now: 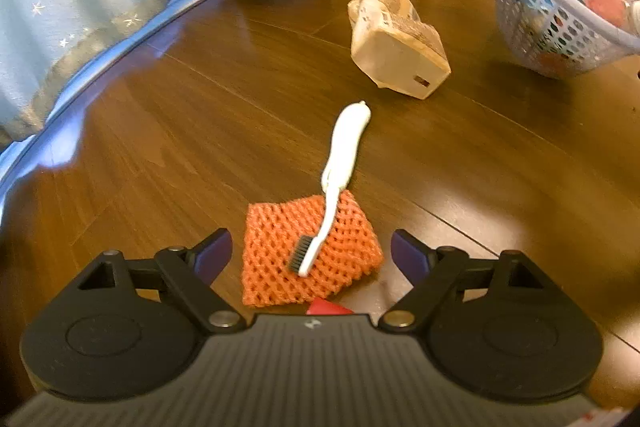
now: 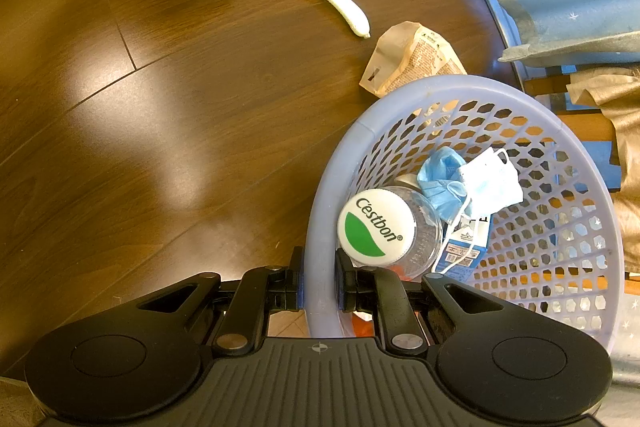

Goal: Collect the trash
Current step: 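Grasp the red bottle cap with the left gripper and lift it, then carry the red cap into the basket and open the left gripper, then move the open left gripper down to the white toothbrush on the orange net, then grasp the white toothbrush handle with the left gripper and lift it, then carry the toothbrush into the basket and open the left gripper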

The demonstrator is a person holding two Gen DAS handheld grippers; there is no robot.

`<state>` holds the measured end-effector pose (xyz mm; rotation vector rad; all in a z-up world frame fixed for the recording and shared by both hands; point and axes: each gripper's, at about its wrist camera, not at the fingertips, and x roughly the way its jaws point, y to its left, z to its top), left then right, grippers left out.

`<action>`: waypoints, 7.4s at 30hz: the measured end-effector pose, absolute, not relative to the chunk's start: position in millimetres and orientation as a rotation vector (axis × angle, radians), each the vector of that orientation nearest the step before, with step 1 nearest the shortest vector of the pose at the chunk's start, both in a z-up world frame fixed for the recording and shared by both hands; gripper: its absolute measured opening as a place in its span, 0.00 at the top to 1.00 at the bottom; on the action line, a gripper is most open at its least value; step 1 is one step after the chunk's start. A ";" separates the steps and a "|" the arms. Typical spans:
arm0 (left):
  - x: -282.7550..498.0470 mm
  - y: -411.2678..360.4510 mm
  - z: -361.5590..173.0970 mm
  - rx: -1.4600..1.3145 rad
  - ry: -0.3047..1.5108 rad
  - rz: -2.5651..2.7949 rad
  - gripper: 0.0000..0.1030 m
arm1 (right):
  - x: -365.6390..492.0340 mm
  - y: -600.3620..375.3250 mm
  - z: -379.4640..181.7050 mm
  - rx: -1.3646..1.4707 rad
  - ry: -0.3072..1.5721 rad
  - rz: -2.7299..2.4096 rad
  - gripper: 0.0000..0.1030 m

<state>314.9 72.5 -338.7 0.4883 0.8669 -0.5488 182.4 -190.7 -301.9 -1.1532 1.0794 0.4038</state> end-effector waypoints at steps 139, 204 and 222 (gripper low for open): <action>331.1 28.6 -254.2 0.482 0.794 -0.599 0.32 | 194.5 -195.7 -296.8 -1.054 1.091 0.373 0.89; 393.6 4.0 -383.6 0.523 0.945 -0.596 0.84 | 213.9 -197.1 -291.6 -0.962 1.092 0.322 0.90; 365.3 1.0 -295.3 0.496 0.839 -0.657 0.84 | 215.5 -197.2 -292.2 -0.958 1.093 0.320 0.90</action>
